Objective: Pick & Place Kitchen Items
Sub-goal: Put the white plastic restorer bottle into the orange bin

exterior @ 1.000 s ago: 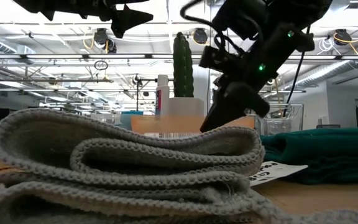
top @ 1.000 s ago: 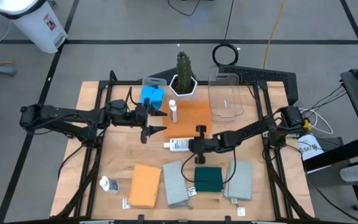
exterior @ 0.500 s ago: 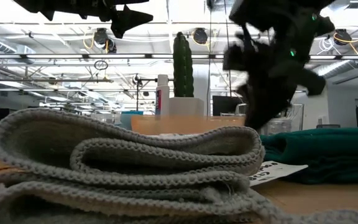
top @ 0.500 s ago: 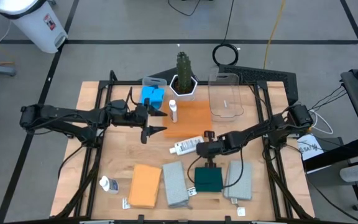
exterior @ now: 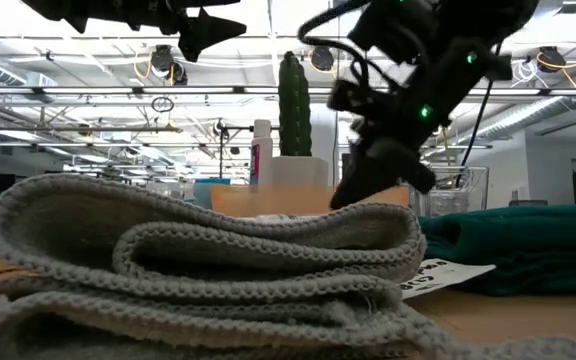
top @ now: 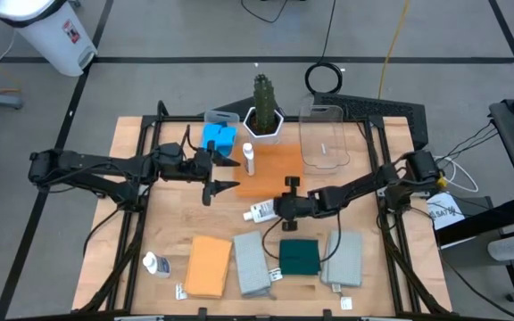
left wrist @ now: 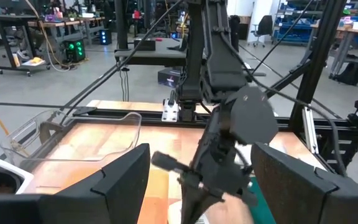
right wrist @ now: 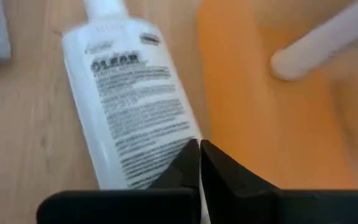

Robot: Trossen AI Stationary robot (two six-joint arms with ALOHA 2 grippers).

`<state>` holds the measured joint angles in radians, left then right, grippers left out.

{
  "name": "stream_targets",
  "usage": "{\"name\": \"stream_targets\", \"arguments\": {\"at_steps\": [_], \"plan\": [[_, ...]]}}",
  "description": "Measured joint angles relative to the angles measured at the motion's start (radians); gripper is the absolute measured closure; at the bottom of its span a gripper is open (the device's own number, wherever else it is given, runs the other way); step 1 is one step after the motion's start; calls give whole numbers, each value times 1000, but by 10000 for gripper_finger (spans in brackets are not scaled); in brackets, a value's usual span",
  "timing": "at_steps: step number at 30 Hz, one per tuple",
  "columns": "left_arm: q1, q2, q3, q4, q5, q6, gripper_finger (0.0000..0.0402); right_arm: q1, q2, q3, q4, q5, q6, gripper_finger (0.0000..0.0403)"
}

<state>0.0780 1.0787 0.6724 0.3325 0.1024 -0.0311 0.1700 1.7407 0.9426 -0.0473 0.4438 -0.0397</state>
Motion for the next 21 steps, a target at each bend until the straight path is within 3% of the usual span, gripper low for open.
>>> {"name": "stream_targets", "arguments": {"at_steps": [6, 12, 15, 18, 21], "plan": [[0, 0, 0, 0, 0, 0, 117, 2, 13, 1, -29, -97, 20, 403], [0, 0, 0, -7, 0, 0, 117, 14, -32, -5, -112, -265, 117, 403], [0, 0, 0, -8, 0, 0, 117, 21, -66, -4, -139, -259, 134, 403], [0, 0, 0, -9, 0, 0, 117, 34, -75, -2, -120, -185, 128, 403], [0, 0, 0, -9, 0, 0, 117, 41, -83, -1, -33, -138, 131, 403]]}}
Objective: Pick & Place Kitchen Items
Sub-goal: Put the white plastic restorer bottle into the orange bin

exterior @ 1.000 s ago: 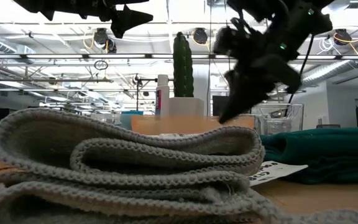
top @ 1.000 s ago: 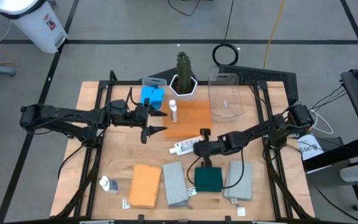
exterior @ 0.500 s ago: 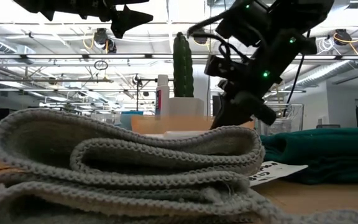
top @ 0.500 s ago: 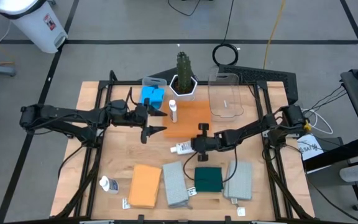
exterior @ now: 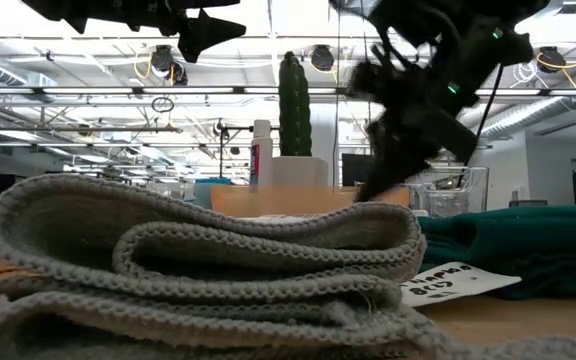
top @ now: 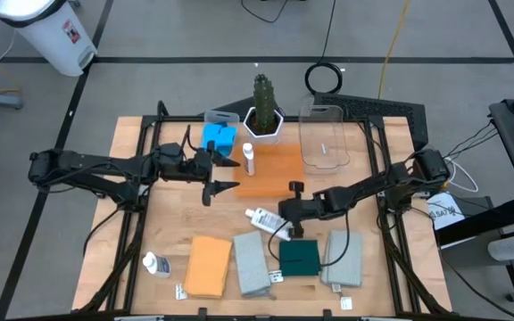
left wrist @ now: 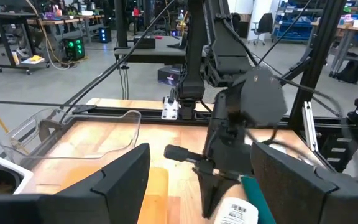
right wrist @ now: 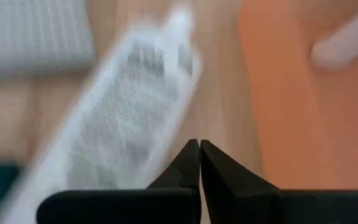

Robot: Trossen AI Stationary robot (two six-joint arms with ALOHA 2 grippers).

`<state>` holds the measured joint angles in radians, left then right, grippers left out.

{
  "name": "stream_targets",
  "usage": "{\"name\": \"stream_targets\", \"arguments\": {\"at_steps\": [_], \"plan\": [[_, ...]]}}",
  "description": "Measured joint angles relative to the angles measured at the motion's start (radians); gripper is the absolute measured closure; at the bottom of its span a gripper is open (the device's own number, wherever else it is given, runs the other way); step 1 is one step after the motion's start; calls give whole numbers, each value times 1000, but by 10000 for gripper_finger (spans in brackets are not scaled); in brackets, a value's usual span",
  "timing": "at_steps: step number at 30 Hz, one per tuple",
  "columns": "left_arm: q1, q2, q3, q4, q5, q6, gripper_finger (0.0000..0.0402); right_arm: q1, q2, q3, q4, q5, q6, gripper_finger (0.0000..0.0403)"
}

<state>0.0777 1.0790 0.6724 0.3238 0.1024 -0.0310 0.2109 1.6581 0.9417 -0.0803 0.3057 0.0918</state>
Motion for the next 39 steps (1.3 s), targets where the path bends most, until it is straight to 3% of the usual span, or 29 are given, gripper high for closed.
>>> {"name": "stream_targets", "arguments": {"at_steps": [3, 8, 12, 25, 30, 35, 39], "plan": [[0, 0, 0, 1, 0, 0, 117, 6, -5, -1, 56, -44, 9, 403], [0, 0, 0, 1, 0, 0, 117, 11, 6, 0, 140, -266, 58, 403], [0, 0, 0, 1, 0, 0, 117, 16, 27, -2, 104, -356, 77, 403], [0, 0, 0, 1, 0, 0, 117, 16, 18, -2, -223, -330, 176, 403], [0, 0, 0, 0, 0, 0, 117, 18, 10, -2, -268, -328, 195, 403], [0, 0, 0, 0, 0, 0, 117, 20, -13, -2, -139, -327, 156, 403], [0, 0, 0, 1, 0, 0, 117, 20, -15, -1, 99, -276, 76, 389]]}}
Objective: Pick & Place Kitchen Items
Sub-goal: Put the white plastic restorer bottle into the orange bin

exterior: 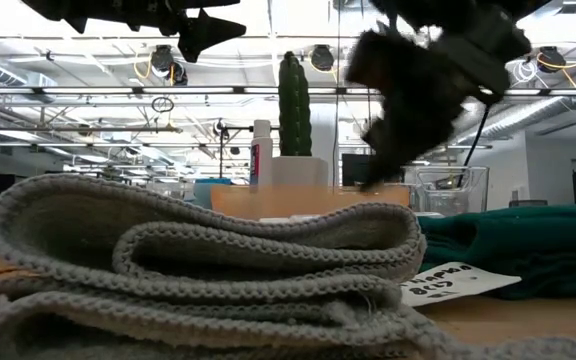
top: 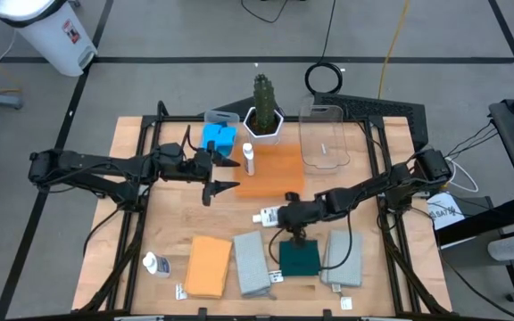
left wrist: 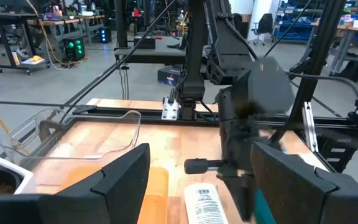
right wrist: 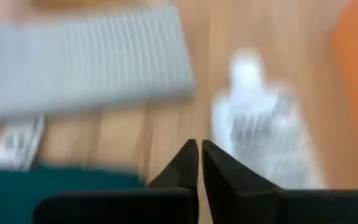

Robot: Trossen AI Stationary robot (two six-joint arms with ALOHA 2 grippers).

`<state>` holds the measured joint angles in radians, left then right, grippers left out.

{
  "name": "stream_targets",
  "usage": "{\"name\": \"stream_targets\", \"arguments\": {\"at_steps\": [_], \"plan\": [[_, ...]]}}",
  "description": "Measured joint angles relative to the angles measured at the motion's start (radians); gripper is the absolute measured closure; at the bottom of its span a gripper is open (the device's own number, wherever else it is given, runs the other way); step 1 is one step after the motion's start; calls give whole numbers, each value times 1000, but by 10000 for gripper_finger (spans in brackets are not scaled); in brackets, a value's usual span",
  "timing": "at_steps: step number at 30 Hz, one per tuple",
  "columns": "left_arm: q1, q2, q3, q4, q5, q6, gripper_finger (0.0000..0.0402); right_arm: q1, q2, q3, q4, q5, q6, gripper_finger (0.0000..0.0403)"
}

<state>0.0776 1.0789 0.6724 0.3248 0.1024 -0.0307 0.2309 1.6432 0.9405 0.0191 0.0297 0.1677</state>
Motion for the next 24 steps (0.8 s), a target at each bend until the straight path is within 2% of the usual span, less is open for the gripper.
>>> {"name": "stream_targets", "arguments": {"at_steps": [3, 7, 10, 13, 17, 24], "plan": [[0, 0, 0, 0, 0, 0, 117, -7, 23, 2, 172, 0, -99, 349], [0, 0, 0, 0, 0, 0, 117, -22, 58, 5, 285, 54, -180, 265], [0, 0, 0, 1, 0, 0, 117, -41, 108, 72, 262, 76, -188, 203], [0, 0, 0, 1, 0, 0, 117, -50, 169, 166, 152, 75, -211, 165], [0, 0, 0, -1, 0, 0, 117, -60, 257, 279, 1, 72, -222, 153], [0, 0, 0, -10, 0, 0, 117, -71, 344, 362, -151, 75, -250, 179]]}}
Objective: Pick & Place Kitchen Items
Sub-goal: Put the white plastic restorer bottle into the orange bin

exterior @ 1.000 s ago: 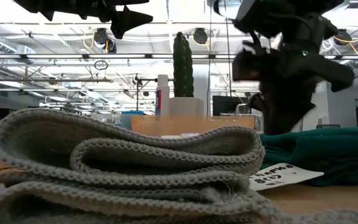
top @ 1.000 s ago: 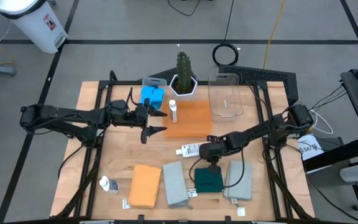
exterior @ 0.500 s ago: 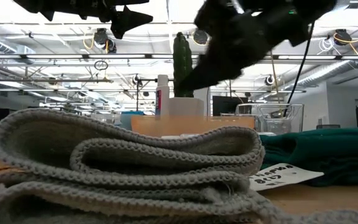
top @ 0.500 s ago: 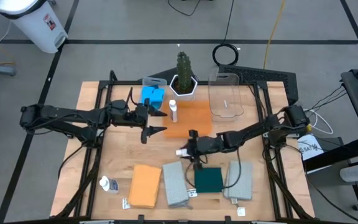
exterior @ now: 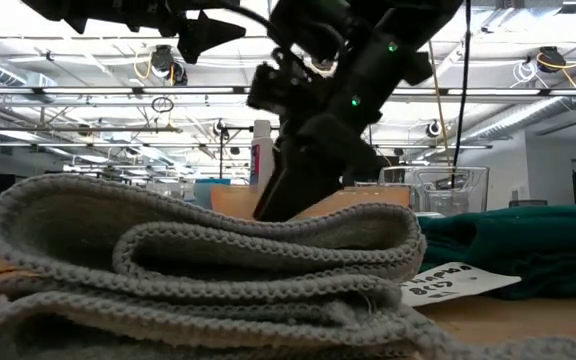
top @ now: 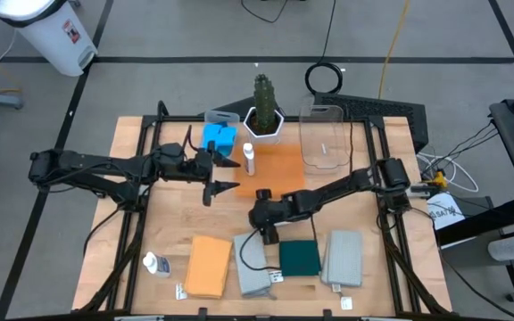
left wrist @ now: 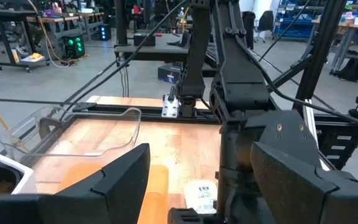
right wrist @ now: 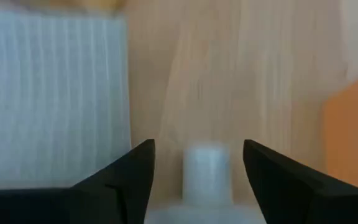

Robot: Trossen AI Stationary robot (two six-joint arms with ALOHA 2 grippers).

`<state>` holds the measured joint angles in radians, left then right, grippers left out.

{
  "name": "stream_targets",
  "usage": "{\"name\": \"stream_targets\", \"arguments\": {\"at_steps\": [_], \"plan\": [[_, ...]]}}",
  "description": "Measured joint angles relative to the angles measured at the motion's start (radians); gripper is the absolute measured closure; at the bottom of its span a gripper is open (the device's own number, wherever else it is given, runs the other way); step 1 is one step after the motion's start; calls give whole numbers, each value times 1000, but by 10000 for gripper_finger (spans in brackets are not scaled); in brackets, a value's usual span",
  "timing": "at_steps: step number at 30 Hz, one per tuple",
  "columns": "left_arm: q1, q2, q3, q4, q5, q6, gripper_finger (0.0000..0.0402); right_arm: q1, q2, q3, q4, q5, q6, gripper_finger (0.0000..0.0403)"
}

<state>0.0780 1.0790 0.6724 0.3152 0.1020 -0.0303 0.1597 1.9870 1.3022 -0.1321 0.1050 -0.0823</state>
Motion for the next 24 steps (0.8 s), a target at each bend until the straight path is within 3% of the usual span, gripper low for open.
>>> {"name": "stream_targets", "arguments": {"at_steps": [17, 24], "plan": [[0, 0, 0, -1, 0, 0, 117, -29, 21, 0, -54, 1, 29, 262], [0, 0, 0, -1, 0, 0, 117, -28, 20, 0, -77, 1, 14, 314]]}}
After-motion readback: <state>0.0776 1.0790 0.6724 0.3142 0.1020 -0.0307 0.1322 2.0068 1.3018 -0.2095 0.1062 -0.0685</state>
